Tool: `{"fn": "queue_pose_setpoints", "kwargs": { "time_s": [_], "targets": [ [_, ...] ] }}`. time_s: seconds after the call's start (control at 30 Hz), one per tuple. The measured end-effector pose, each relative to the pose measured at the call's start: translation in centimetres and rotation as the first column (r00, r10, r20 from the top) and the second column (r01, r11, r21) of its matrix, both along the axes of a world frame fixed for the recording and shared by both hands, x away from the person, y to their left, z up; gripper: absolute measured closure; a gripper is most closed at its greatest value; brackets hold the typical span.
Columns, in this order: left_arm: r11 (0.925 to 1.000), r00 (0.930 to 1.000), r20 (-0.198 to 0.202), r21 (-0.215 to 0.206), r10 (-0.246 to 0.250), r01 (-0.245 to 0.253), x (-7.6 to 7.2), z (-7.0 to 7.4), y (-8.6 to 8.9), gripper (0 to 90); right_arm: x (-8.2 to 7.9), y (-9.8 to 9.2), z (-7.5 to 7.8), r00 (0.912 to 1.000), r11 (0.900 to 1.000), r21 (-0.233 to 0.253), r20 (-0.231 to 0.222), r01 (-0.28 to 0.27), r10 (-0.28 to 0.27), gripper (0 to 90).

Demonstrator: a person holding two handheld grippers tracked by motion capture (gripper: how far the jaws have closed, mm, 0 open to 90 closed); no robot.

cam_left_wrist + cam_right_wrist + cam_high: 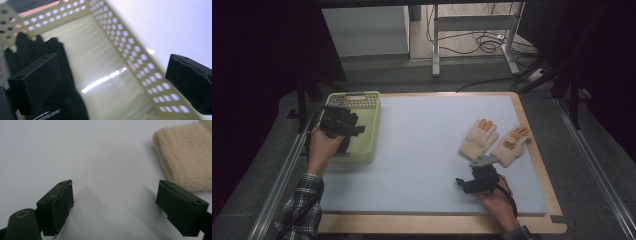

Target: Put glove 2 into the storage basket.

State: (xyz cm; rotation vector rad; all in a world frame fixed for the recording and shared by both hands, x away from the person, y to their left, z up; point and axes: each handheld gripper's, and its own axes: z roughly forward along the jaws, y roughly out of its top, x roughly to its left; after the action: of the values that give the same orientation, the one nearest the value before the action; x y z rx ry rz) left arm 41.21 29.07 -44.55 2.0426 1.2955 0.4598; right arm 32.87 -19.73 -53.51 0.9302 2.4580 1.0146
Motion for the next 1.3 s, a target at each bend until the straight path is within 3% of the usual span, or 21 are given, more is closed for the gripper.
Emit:
{"fn": "queue_pose_setpoints", "kwargs": {
  "time_s": [0.23,0.57,0.67,0.77,0.87,0.9,0.93,0.97,1.0,1.03,1.13,1.3],
  "targets": [
    [0.9976,0.9972,0.032,-0.013,-0.068,0.068,-0.7,0.3,-2.2,0.1,0.0,0.0,0.0,1.0,1.0,-0.001,0.0,-0.001,0.001,14.0],
    [0.9873,0.9842,0.082,-0.012,-0.157,0.158,-2.2,0.5,-6.1,0.9,0.0,0.0,0.0,1.0,1.0,-0.001,0.001,-0.001,0.001,13.9],
    [0.9792,0.9741,0.102,-0.001,-0.202,0.203,-3.0,0.3,-7.9,0.9,0.0,0.0,0.0,1.0,1.0,-0.001,0.002,-0.001,0.001,13.9],
    [0.9752,0.9691,0.111,0.001,-0.22,0.221,-3.4,0.2,-8.8,0.8,0.0,0.0,0.0,1.0,1.0,-0.001,0.002,-0.001,0.001,14.0],
    [0.9643,0.9569,0.124,0.0,-0.263,0.265,-4.2,-0.2,-10.5,0.8,0.0,0.0,0.0,1.0,1.0,-0.001,0.0,0.0,0.0,14.0],
    [0.9643,0.9569,0.124,0.0,-0.263,0.265,-4.2,-0.2,-10.5,0.8,0.0,0.0,0.0,1.0,1.0,-0.001,0.0,0.0,0.0,14.0],
    [0.9573,0.9499,0.126,-0.003,-0.286,0.289,-4.6,-0.5,-11.4,0.8,0.0,0.0,0.0,1.0,1.0,-0.001,0.0,0.0,0.0,14.0],
    [0.9573,0.9499,0.126,-0.003,-0.286,0.289,-4.6,-0.5,-11.4,0.8,0.0,0.0,0.0,1.0,1.0,-0.001,0.0,0.0,0.0,14.0],
    [0.9509,0.9428,0.13,0.0,-0.307,0.31,-5.0,-1.0,-12.3,0.8,0.0,0.0,0.0,1.0,1.0,0.001,0.0,0.0,0.0,14.0],
    [0.9509,0.9428,0.13,0.0,-0.307,0.31,-5.0,-1.0,-12.3,0.8,0.0,0.0,0.0,1.0,1.0,0.001,0.0,0.0,0.0,14.0],
    [0.9391,0.9305,0.13,0.018,-0.342,0.343,-5.8,-2.2,-14.0,0.7,0.0,0.0,0.0,1.0,1.0,0.001,0.0,0.0,0.0,13.9],
    [0.9298,0.9216,0.125,0.027,-0.368,0.367,-6.9,-3.5,-15.3,0.5,0.0,0.0,0.0,1.0,1.0,0.0,0.0,0.0,0.0,14.0]
  ]
}}
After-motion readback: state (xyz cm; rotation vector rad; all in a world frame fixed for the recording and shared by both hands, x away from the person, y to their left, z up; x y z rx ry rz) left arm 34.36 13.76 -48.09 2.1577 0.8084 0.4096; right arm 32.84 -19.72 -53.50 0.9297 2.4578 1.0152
